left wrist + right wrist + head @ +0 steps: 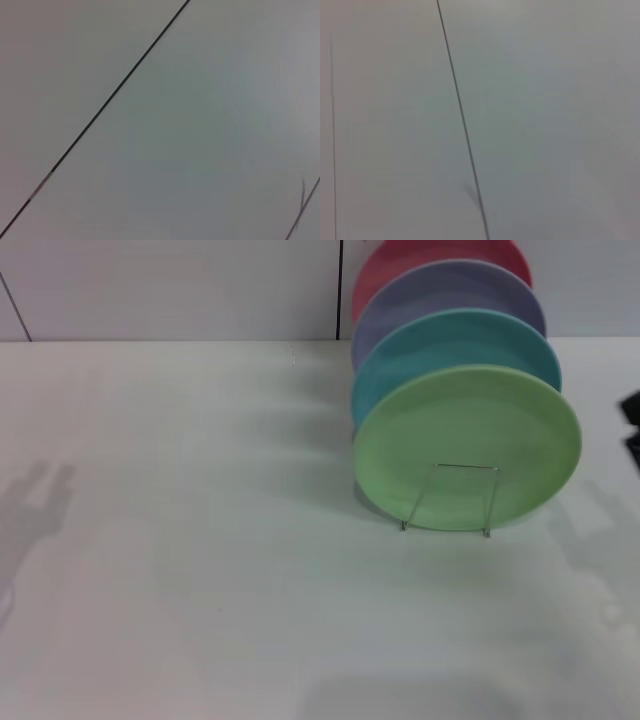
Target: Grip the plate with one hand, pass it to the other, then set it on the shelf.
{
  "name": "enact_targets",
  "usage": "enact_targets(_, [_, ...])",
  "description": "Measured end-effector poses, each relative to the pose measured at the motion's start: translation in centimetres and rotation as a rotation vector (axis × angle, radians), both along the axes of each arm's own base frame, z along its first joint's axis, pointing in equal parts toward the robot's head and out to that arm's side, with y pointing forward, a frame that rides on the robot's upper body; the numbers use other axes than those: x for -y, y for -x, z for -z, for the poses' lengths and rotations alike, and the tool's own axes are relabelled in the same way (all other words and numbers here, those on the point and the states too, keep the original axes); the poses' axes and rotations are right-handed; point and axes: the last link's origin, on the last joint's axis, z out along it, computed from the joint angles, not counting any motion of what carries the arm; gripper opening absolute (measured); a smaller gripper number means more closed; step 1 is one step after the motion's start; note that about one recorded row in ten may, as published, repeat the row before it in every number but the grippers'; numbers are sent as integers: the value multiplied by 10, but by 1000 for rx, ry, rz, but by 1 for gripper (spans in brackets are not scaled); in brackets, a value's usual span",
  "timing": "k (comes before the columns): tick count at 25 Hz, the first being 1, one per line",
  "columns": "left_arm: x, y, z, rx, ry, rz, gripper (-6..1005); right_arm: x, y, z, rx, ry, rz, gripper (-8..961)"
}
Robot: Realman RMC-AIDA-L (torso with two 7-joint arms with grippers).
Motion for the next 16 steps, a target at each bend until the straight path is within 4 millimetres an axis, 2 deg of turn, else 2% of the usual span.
enact_targets(3, [-1, 0, 3, -52, -17, -8, 424, 19, -3, -15, -37, -81, -30, 504])
enact_targets(7, [0, 1, 4, -98, -55, -19, 424, 34, -24, -43, -93, -266, 90, 709])
enact_targets(10, [2, 1, 4, -150, -100, -33, 424, 36, -35, -52, -109, -337, 162, 726])
enact_targets(13, [3, 1, 5, -209, -155, -51, 424, 37, -58, -66, -136, -436, 328, 743])
enact_targets(14, [4, 1, 6, -255, -196, -66, 424, 37, -58, -66, -136, -436, 328, 743])
enact_targets(16, [4, -1, 10, -396, -292, -97, 424, 35, -72, -69, -131, -443, 415, 743])
